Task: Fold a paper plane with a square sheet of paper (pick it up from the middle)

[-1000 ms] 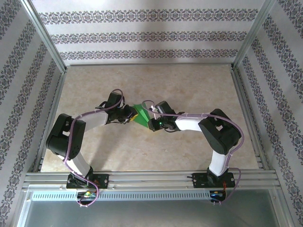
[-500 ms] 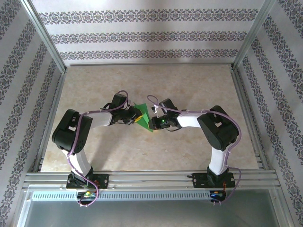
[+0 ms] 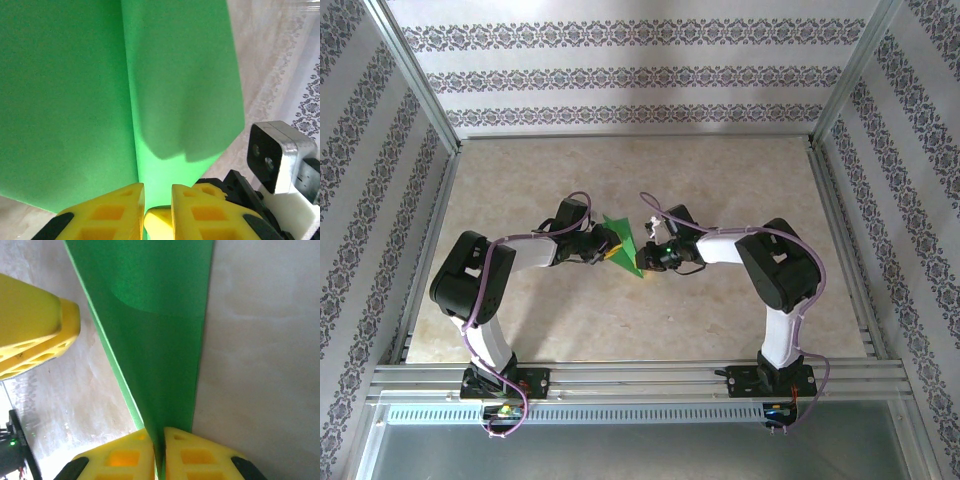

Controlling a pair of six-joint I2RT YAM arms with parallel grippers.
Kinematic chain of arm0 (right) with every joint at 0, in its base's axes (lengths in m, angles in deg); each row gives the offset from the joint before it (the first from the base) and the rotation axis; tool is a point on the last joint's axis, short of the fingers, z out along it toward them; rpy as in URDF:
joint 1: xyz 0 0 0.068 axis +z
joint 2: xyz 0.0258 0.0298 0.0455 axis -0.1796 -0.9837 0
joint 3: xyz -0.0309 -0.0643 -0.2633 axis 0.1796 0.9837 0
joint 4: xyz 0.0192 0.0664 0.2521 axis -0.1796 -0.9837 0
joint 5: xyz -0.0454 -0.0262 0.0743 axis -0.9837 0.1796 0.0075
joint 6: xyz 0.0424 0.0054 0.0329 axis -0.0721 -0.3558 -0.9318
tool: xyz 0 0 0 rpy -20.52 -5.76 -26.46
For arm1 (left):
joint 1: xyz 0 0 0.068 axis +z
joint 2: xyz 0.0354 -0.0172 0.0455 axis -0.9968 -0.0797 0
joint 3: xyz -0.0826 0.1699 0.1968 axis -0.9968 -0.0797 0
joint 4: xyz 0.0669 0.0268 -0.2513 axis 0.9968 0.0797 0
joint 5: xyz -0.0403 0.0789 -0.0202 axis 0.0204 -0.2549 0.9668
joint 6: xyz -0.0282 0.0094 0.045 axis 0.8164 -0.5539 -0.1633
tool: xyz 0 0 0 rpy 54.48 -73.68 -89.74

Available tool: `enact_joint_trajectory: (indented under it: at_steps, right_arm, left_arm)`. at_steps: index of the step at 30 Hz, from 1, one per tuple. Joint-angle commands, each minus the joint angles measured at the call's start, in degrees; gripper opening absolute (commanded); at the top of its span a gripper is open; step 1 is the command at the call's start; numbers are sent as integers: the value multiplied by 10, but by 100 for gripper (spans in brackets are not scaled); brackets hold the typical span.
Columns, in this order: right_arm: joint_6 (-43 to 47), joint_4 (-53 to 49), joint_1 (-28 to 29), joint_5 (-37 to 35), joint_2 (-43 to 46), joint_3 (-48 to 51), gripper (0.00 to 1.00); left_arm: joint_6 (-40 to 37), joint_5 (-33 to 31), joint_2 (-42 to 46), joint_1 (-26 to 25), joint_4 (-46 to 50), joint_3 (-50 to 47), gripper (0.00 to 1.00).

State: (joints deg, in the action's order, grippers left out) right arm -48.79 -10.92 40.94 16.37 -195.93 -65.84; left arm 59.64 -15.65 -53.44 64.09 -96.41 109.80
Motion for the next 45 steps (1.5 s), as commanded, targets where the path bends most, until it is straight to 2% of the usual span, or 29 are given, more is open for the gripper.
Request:
enact_joint_trajectory:
  at_steps: [1,10,17,31,39,45]
  right_arm:
    - [-21,-26,-2,16,-32,-6,13]
    - [-34,-43,-11,32,-45,-17,13]
    - [-41,-54,-18,35,-49,-19,14]
    - [-38,-70,-19,33,-56,-26,15]
    - [-13,-112,-18,20,-65,-45,14]
    - [13,-154,-17,3,-75,-63,13]
  left_arm:
    - [-2,17,-4,-6,-50,-3,21]
    - [19,61,-32,-6,-171,-20,22]
    - [37,72,-67,-7,-214,-19,18]
    - [35,69,-63,-7,-229,-23,17]
    - [-19,65,-34,-21,-171,-18,17]
    - [-30,56,-38,-22,-152,-10,17]
